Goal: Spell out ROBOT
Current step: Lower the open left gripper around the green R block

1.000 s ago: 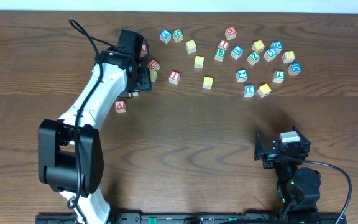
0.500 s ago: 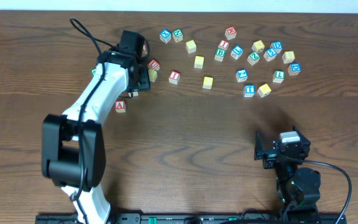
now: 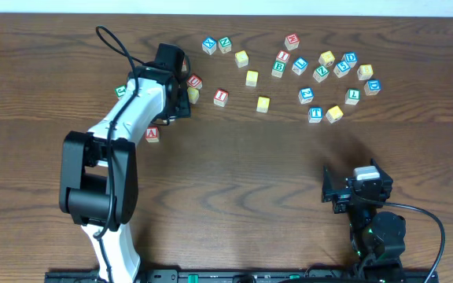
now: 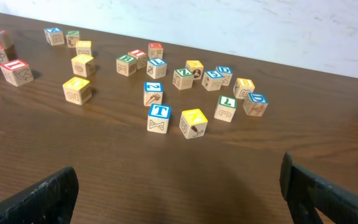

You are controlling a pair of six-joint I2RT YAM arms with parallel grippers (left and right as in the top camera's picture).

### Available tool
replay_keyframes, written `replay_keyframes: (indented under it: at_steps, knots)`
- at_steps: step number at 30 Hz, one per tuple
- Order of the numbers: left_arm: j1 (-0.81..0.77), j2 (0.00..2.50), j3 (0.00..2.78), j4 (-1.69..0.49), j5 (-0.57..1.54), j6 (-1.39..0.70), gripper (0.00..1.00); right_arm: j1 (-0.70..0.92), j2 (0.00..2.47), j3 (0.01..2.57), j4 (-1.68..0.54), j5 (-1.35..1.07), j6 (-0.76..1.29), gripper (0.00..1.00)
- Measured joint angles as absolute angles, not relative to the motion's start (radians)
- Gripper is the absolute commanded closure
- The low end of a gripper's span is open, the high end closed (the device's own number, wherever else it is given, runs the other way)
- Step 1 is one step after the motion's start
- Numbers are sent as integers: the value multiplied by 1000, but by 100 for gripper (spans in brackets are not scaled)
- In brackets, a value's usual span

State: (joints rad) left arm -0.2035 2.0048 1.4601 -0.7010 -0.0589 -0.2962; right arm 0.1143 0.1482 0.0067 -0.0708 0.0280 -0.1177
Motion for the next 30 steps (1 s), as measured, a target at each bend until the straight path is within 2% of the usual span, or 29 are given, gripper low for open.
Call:
replay_keyframes:
  at_steps: [30]
  knots:
    - [-159, 2005, 1460, -714, -6, -295, 35, 114, 148, 7, -71, 28, -118, 1]
